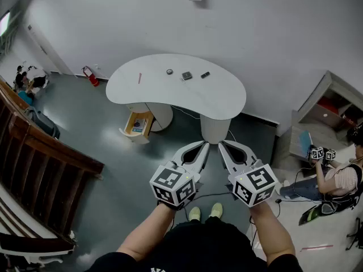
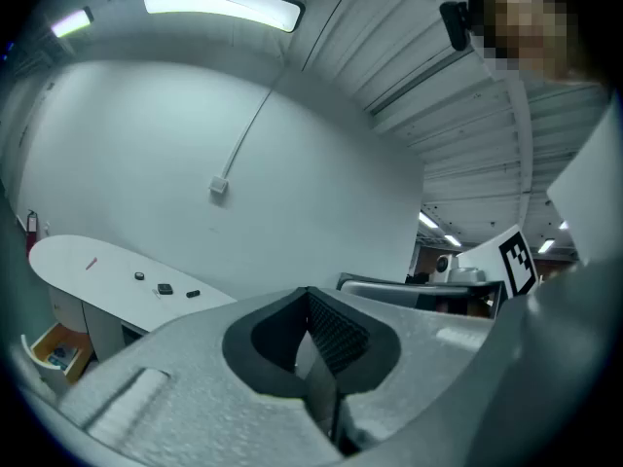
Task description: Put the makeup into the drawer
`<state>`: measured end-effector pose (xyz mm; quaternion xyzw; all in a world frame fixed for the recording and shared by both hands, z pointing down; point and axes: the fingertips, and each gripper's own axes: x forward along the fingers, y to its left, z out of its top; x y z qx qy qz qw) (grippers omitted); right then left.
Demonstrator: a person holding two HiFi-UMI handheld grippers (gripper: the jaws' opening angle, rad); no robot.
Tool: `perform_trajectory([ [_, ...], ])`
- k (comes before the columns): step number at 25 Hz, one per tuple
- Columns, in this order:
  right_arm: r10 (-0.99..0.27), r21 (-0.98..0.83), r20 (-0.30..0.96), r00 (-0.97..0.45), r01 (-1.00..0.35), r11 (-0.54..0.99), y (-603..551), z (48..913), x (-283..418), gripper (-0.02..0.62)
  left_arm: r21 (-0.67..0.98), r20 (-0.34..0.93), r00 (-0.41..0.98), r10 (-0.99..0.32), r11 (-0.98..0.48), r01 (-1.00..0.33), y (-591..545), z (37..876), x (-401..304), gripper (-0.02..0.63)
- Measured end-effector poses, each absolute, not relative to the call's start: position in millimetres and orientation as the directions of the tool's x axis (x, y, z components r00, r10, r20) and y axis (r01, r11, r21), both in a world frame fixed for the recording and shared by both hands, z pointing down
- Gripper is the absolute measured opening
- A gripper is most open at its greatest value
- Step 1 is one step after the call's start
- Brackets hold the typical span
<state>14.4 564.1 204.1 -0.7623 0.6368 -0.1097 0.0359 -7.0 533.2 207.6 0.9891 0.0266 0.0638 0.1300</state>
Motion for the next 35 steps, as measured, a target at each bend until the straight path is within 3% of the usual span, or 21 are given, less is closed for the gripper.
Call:
perform_trajectory([
  [9,-0.984,-0.198,0.114,0.138,-0.967,-0.158,576.1,206.4,19.3,0.014,0.256,0.129,0.990,0.051,-0.967,0.017,547.4,211.4,-0.7,0.009],
  [19,-0.999,-0.227,0.005,0.049,-0.973,-0.049,594.4,193.5,35.3,0.017,0.220,0.117,0.993,-0.019,-0.975,-0.044,544.0,207.8,15.9,0.009],
  [35,-0.999,-0.216,0.040,-0.028,-0.976,0.019,542.8,210.6,50.4,0.017,0.222,0.129,0.989,-0.068,-0.970,-0.095,504.3,217.7,30.0,0.009],
])
